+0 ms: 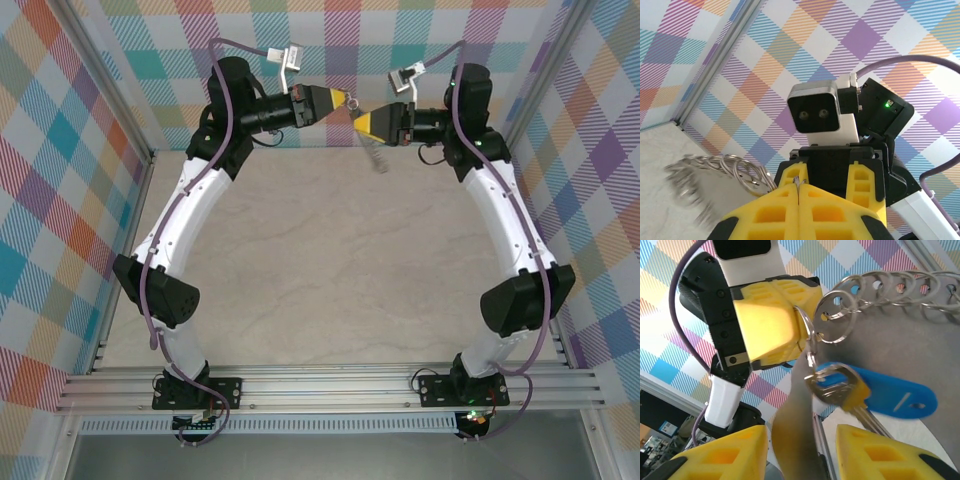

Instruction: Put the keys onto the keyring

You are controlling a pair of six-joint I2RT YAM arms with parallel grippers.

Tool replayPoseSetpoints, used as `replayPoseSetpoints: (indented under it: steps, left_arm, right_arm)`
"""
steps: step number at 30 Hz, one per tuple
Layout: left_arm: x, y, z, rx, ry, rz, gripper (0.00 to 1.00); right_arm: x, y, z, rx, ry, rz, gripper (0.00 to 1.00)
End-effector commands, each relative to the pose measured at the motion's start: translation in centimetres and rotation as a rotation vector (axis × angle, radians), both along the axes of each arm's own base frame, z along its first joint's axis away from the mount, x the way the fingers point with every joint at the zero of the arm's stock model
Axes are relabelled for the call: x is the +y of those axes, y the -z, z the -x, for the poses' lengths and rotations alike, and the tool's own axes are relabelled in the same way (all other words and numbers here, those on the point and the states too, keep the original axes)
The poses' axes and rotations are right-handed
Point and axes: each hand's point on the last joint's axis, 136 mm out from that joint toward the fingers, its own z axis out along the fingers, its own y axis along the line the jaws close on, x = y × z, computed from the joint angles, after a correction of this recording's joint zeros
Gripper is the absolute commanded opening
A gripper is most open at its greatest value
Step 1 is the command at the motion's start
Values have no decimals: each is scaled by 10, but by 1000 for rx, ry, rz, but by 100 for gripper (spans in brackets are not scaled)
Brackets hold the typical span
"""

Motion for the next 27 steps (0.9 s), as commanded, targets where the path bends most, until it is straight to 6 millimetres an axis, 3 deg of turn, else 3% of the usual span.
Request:
replayPoseSetpoints:
  steps: [1,3,12,27]
  left_arm:
    - [13,-43,25,-112,10,67,0]
    - [13,-46,28,-115,22,76,0]
    - [13,-60,39,-134,68,116,0]
    - [13,-67,47,-155,83,129,0]
  right_arm:
    - [-29,-23,5,-96,103,-19,40]
    - [-38,-28,0,-107,164,-29,41]
    - [-47,-44,-7,-177,300,-41,49]
    - [-11,-67,1,-243,228,-69,55]
